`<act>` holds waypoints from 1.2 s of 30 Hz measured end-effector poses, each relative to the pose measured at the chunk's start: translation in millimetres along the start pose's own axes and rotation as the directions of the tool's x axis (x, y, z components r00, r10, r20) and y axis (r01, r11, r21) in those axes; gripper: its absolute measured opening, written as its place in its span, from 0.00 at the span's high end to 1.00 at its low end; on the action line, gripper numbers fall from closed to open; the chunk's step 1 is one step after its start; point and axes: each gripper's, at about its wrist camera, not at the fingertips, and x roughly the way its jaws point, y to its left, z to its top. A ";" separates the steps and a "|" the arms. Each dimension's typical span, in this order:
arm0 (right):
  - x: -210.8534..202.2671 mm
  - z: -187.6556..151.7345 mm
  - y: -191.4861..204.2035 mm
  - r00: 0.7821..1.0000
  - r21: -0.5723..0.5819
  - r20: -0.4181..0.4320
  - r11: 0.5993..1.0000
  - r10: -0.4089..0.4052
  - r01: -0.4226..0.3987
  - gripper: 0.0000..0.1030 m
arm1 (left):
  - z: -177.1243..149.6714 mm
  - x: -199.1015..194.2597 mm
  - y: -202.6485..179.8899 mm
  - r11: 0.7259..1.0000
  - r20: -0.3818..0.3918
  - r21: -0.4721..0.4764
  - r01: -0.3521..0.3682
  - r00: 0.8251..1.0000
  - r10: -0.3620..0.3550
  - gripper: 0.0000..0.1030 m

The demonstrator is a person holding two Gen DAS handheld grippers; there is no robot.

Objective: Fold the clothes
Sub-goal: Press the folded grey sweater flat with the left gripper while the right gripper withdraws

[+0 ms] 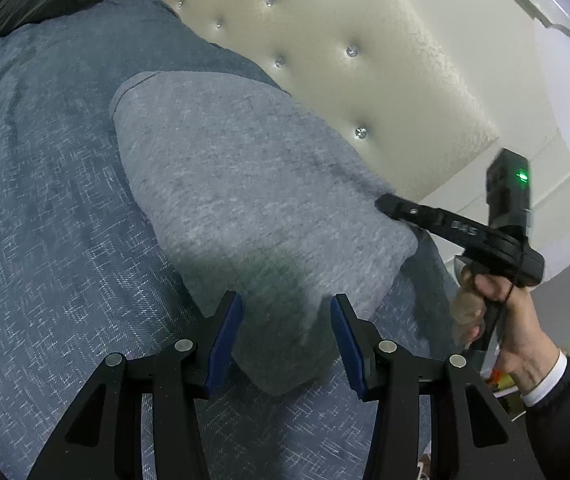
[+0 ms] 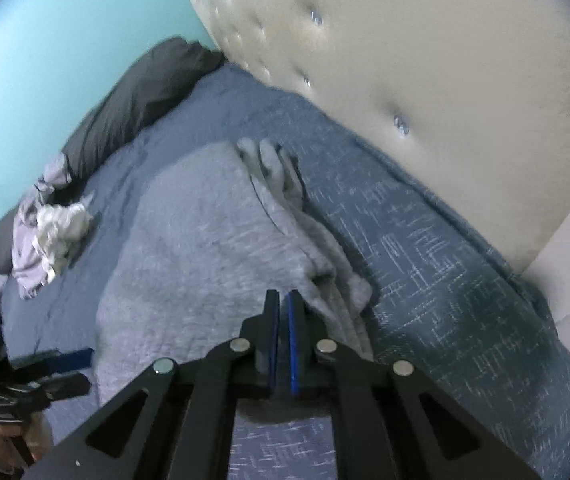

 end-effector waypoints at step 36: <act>-25.5 -31.6 9.4 0.997 0.050 0.036 0.996 -0.074 0.072 0.98 | -13.5 -97.5 21.8 0.997 0.078 -0.006 -0.081 0.994 0.081 0.52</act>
